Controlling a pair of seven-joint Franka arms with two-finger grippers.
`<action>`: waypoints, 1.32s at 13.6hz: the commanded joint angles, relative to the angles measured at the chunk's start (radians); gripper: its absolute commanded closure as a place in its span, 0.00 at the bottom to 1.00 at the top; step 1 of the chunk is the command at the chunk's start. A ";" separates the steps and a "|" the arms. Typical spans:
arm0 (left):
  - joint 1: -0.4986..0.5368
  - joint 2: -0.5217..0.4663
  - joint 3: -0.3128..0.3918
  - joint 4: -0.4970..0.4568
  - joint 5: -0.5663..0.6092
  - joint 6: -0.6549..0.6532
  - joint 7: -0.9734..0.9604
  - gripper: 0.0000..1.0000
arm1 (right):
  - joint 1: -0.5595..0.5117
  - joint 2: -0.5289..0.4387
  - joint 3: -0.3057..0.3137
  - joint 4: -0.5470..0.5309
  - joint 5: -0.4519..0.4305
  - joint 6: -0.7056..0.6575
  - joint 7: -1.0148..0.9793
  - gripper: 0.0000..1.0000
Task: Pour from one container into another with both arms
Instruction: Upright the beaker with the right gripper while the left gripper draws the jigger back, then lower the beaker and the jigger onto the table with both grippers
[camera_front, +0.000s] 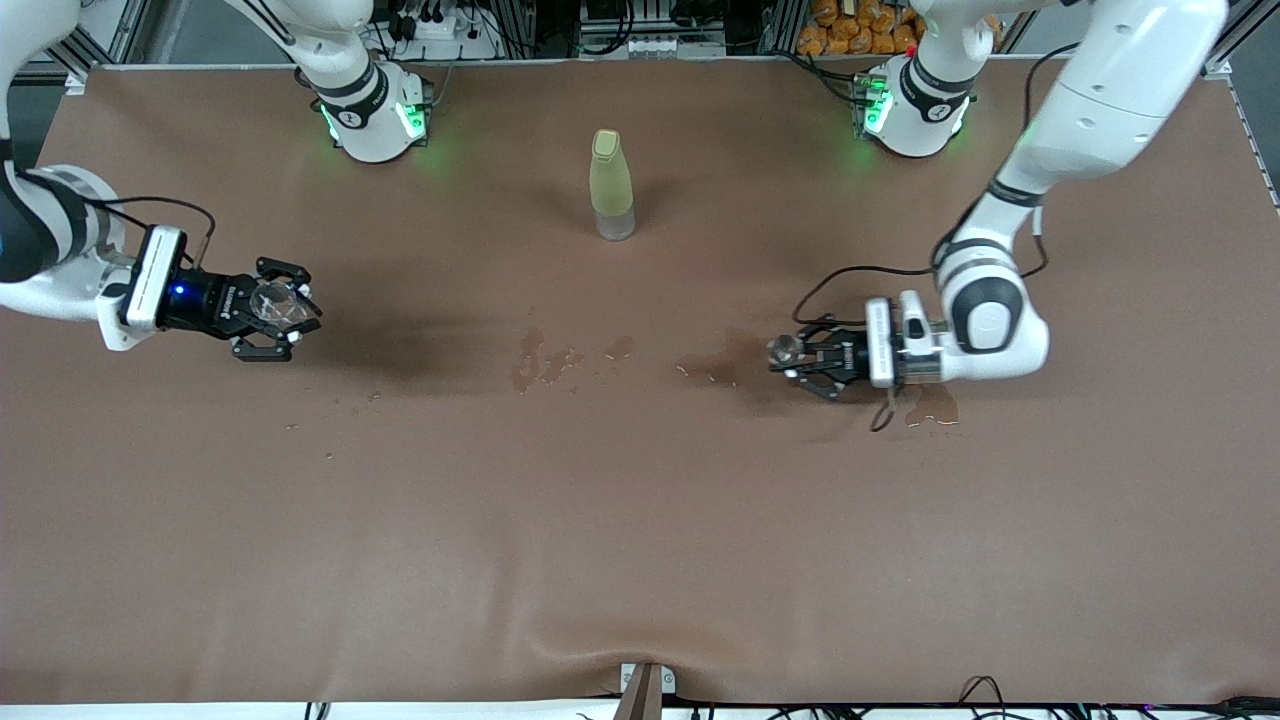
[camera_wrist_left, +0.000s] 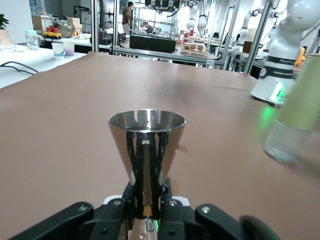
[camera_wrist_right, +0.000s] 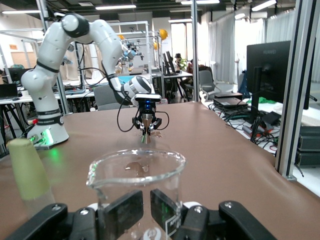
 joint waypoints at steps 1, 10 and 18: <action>0.133 -0.039 -0.011 -0.045 0.111 -0.096 0.010 1.00 | -0.043 0.121 0.018 0.067 -0.025 -0.037 -0.126 1.00; 0.474 0.047 -0.011 -0.030 0.311 -0.188 0.093 1.00 | -0.035 0.353 0.018 0.122 -0.043 0.029 -0.335 1.00; 0.572 0.167 -0.009 0.041 0.338 -0.190 0.177 1.00 | -0.015 0.483 0.018 0.186 -0.042 0.119 -0.443 1.00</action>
